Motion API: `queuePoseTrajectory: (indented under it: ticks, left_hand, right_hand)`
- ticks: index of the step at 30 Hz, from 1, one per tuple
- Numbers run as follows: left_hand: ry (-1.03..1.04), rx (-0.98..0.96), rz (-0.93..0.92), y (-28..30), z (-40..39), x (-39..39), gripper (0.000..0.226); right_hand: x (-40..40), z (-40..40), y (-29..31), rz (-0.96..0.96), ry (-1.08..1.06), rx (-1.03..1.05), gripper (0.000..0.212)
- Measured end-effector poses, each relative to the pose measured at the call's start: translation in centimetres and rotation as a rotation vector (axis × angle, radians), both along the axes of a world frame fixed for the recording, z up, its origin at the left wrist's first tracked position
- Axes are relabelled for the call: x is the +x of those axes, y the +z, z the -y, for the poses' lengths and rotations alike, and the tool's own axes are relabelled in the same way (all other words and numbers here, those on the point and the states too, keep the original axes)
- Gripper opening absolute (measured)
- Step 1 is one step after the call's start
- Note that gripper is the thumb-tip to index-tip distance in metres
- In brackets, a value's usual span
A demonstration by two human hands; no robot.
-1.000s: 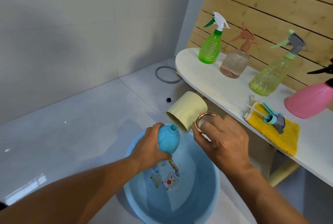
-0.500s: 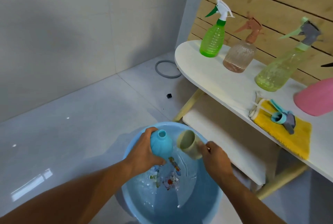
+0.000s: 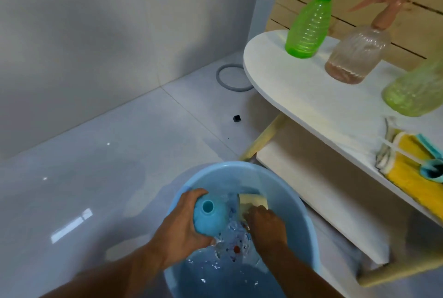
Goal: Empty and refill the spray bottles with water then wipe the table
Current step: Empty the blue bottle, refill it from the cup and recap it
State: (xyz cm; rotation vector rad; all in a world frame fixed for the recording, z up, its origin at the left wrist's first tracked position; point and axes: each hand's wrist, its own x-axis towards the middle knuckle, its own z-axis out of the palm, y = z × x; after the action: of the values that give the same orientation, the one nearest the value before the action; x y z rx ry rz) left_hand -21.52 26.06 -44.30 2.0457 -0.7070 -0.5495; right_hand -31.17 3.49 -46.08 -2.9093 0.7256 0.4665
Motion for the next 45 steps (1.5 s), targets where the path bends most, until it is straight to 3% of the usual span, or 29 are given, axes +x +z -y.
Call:
queuePoseTrajectory:
  ticks: [7, 13, 16, 23, 28, 36, 45]
  left_hand:
    - [0.039, -0.007, 0.033, 0.2, -1.1, 0.7, 0.105]
    - [-0.017, 0.016, 0.05, 1.4, -1.9, 0.6, 0.098]
    - [-0.059, 0.027, 0.073, 2.4, -2.1, 0.4, 0.096]
    - [-0.089, 0.074, 0.097, 4.1, -1.2, -0.8, 0.096]
    - [-0.091, 0.085, 0.061, 5.4, 0.1, -1.6, 0.102]
    - [-0.084, 0.103, 0.041, 7.2, 2.4, -2.2, 0.097]
    - [-0.071, 0.122, 0.066, 7.7, 3.1, -2.5, 0.098]
  right_hand:
    - [2.7, -3.7, -0.6, 0.13, -0.058, 0.247, 0.025]
    - [2.3, -3.3, 1.4, 0.297, -0.418, 0.672, 0.041]
    - [0.9, -2.4, 3.0, 0.388, -0.571, 0.773, 0.036]
    - [-2.6, -0.4, 8.7, 0.677, -0.64, 0.763, 0.048]
    - [-4.6, 0.4, 13.9, 0.87, -0.504, 0.753, 0.043]
    - [-6.6, -0.7, 18.9, 0.9, -0.33, 0.582, 0.037]
    - [-6.7, -2.1, 21.2, 0.945, -0.143, 0.225, 0.024]
